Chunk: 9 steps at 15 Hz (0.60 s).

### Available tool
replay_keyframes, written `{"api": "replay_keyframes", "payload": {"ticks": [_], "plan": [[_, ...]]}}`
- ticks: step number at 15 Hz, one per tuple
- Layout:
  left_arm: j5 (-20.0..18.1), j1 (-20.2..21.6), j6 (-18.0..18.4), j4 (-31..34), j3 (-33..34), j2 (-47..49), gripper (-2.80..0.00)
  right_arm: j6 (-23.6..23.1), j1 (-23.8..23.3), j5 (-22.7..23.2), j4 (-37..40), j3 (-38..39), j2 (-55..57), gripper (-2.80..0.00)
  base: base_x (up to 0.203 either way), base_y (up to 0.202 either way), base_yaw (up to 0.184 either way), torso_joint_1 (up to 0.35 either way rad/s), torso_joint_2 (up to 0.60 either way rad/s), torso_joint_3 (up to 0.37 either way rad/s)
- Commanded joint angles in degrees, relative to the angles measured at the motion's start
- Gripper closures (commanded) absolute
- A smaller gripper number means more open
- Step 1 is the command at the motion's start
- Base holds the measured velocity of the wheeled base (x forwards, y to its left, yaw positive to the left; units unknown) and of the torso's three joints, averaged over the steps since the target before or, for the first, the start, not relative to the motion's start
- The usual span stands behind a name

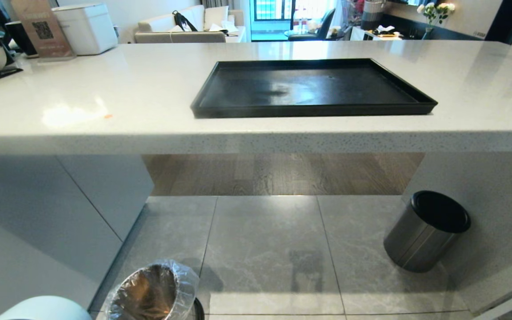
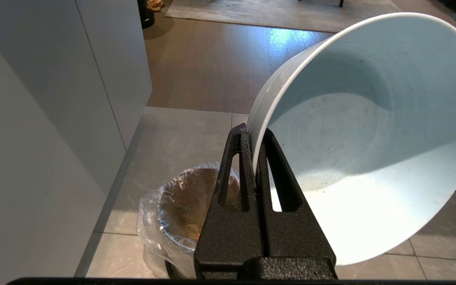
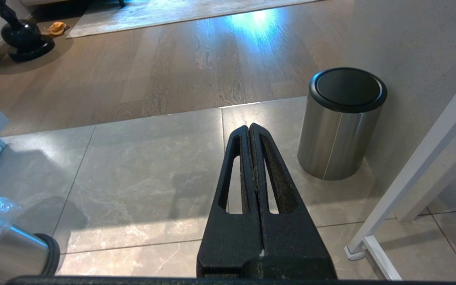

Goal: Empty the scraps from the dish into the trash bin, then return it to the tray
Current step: Put the bowl back to the table

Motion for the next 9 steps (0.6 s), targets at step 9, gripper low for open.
{"api": "replay_keyframes", "payload": {"ticks": [9], "plan": [[0.05, -0.02, -0.05, -0.05, 0.0, 0.04, 0.0, 0.16, 0.01, -0.05, -0.13, 0.0, -0.02, 0.0, 0.0, 0.0, 0.0, 0.0, 0.0, 0.0]]}}
